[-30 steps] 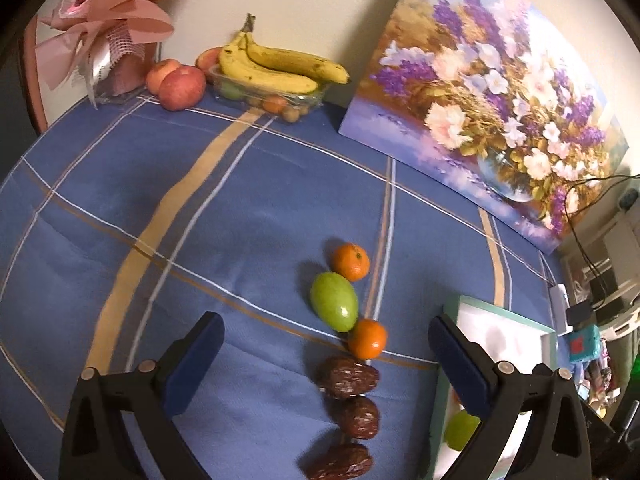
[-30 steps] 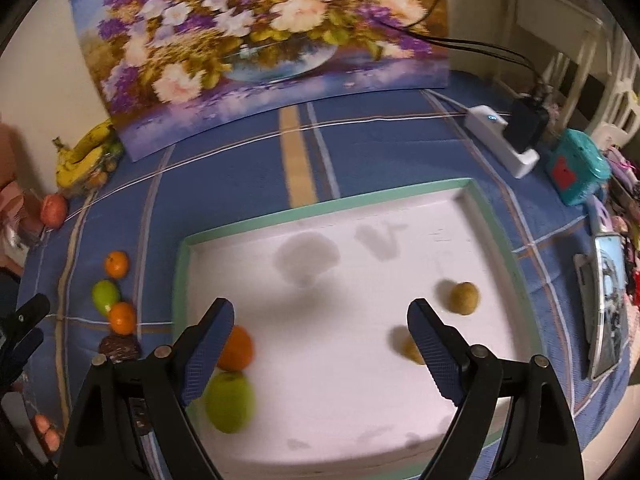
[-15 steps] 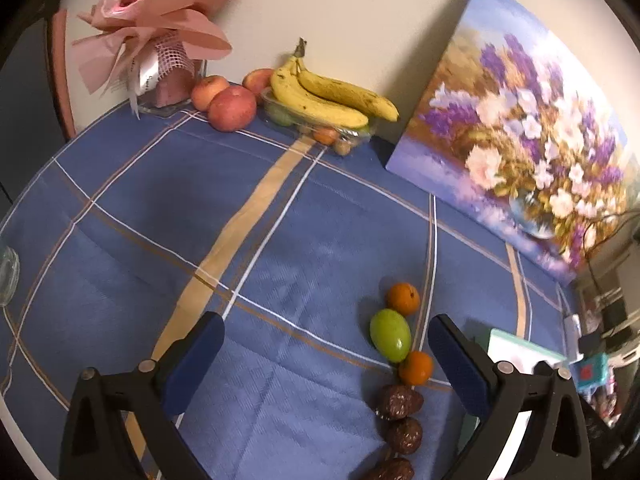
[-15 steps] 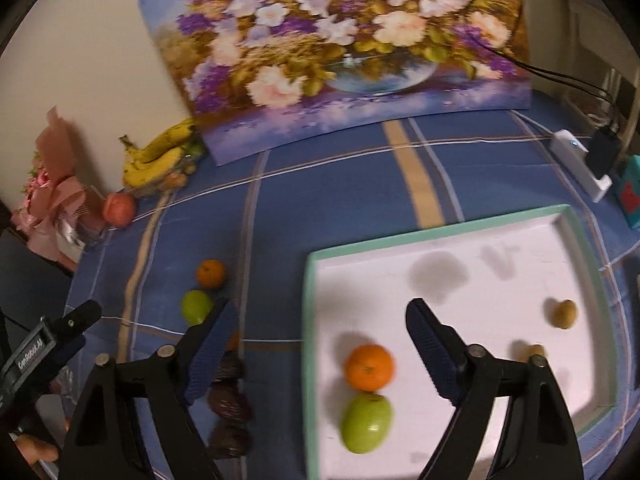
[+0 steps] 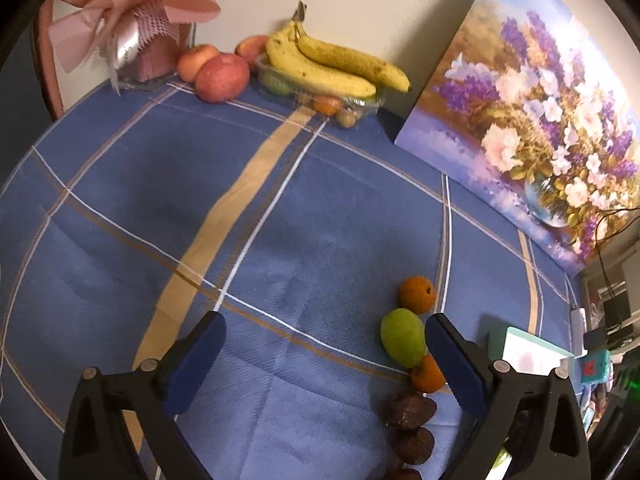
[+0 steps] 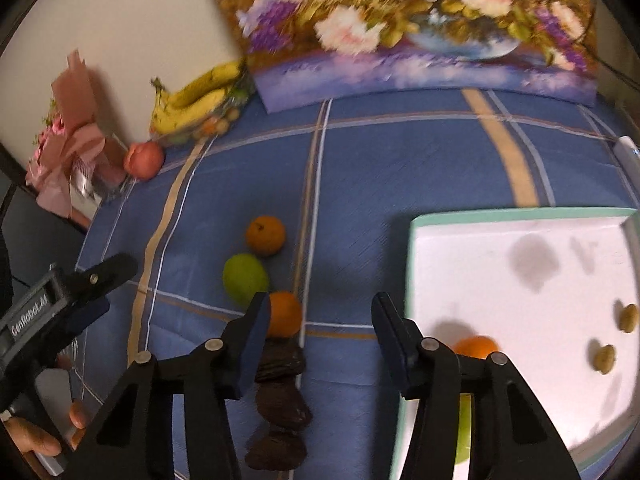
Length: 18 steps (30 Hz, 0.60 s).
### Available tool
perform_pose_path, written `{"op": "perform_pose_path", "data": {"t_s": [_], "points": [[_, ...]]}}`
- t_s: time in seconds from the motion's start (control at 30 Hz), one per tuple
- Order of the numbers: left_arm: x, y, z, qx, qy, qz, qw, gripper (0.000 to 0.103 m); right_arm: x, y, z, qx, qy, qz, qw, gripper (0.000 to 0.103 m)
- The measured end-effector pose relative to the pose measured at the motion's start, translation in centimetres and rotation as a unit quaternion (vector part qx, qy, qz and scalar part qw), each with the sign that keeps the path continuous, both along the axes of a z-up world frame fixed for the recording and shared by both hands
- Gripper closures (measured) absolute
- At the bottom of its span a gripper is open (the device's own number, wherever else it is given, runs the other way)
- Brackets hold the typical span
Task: Organize fruits
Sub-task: 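Move both open tools back toward the fruit row beside the tray, then grasp a mandarin orange with the right tool while the left tool grasps a green fruit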
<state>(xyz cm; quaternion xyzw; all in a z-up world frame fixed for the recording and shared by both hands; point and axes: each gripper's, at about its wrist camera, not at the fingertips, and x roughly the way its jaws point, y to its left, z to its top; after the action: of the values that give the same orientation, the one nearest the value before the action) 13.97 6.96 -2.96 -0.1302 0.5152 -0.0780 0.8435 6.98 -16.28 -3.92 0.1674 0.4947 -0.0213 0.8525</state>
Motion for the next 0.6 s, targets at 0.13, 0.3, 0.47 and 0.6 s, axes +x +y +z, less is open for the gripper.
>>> {"op": "perform_pose_path", "data": {"t_s": [0.13,0.3,0.47,0.6], "points": [[0.8,-0.5,-1.4,-0.011,0.022,-0.004,0.9997,0.004,0.7,1.3,-1.4,0.002,0.014,0.018,1.000,0.051],[1.5,-1.2,-2.8,-0.017,0.042,-0.012,0.9989,0.004,1.5,3.1,-2.3,-0.005,0.022,0.040,0.999,0.051],[1.8,-1.7,-3.5,-0.018,0.048,-0.020,0.9985,0.004,2.3,4.0,-3.1,-0.013,0.035,0.051,0.998,0.052],[2.0,-2.1,-3.8,-0.017,0.048,-0.027,0.9983,0.004,2.6,4.3,-3.3,-0.016,0.046,0.059,0.997,0.061]]}}
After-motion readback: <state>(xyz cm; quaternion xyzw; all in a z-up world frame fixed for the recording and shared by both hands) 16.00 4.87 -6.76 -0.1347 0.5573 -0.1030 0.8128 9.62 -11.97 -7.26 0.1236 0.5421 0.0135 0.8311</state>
